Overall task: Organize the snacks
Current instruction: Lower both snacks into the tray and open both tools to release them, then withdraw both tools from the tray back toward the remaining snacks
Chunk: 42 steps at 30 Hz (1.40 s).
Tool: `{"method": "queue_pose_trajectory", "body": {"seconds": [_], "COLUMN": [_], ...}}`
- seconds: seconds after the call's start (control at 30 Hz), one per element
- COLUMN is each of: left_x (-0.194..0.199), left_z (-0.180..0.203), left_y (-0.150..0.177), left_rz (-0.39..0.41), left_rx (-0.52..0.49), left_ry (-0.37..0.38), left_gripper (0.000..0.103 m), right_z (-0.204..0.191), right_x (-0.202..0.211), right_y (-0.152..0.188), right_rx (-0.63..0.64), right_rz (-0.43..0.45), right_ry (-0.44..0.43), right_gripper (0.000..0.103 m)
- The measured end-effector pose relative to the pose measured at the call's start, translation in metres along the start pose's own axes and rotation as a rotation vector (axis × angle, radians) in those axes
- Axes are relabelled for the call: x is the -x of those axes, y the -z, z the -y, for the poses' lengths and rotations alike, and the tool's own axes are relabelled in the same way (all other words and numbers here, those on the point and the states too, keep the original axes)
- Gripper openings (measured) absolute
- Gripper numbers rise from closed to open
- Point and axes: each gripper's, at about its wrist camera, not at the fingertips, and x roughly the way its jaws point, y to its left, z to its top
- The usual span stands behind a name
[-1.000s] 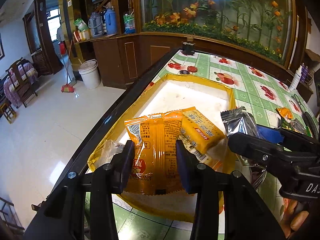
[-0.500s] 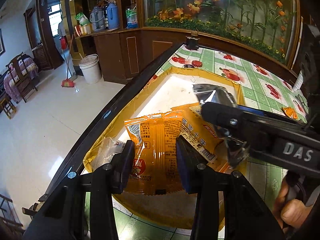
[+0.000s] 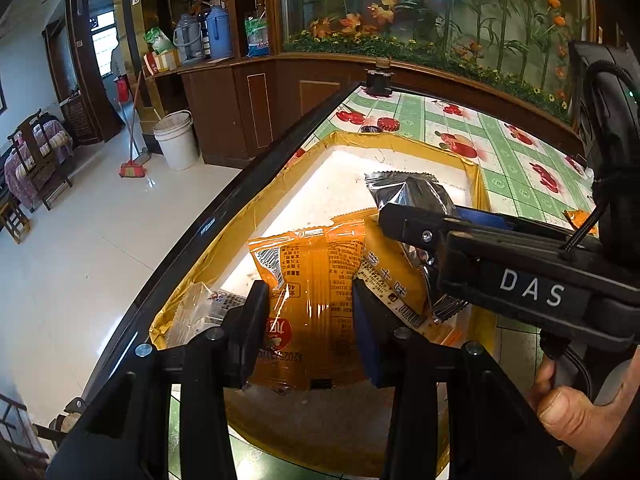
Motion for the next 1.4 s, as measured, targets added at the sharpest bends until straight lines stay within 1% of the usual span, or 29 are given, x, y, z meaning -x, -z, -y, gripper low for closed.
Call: {"method": "queue_pose_trajectory", "body": {"seconds": [0.43, 0.57, 0.63, 0.67, 0.77, 0.9, 0.97, 1.03, 1.17, 1.4], "left_x": [0.003, 0.007, 0.011, 0.014, 0.023, 0.036, 0.042, 0.048, 0.056, 0.066], "left_z": [0.002, 0.0, -0.002, -0.003, -0.004, -0.003, -0.001, 0.002, 0.011, 0.029], "left_y": [0.0, -0.001, -0.002, -0.002, -0.004, -0.007, -0.008, -0.009, -0.01, -0.008], "left_rz": [0.009, 0.018, 0.035, 0.047, 0.079, 0.122, 0.141, 0.163, 0.183, 0.189], "left_rx": [-0.005, 0.006, 0.013, 0.016, 0.028, 0.027, 0.024, 0.02, 0.005, -0.026], "left_ry": [-0.001, 0.003, -0.008, -0.015, -0.024, -0.035, -0.035, -0.036, -0.031, -0.021], "left_gripper": [0.04, 0.042, 0.045, 0.046, 0.053, 0.056, 0.062, 0.067, 0.067, 0.067], "right_z": [0.003, 0.004, 0.006, 0.008, 0.012, 0.021, 0.025, 0.028, 0.036, 0.054], "right_x": [-0.002, 0.0, 0.006, 0.01, 0.024, 0.052, 0.067, 0.084, 0.113, 0.144], "right_y": [0.001, 0.001, 0.0, -0.001, -0.002, -0.003, -0.001, 0.002, 0.008, 0.021], "right_rx": [-0.007, -0.015, -0.027, -0.035, -0.053, -0.088, -0.104, -0.117, -0.138, -0.181], "right_rz": [-0.006, -0.004, 0.008, 0.018, 0.051, 0.104, 0.134, 0.164, 0.21, 0.255], "right_ry": [0.005, 0.014, 0.016, 0.015, 0.015, 0.012, 0.011, 0.012, 0.023, 0.038], "right_gripper": [0.064, 0.065, 0.07, 0.073, 0.076, 0.079, 0.082, 0.083, 0.087, 0.09]}}
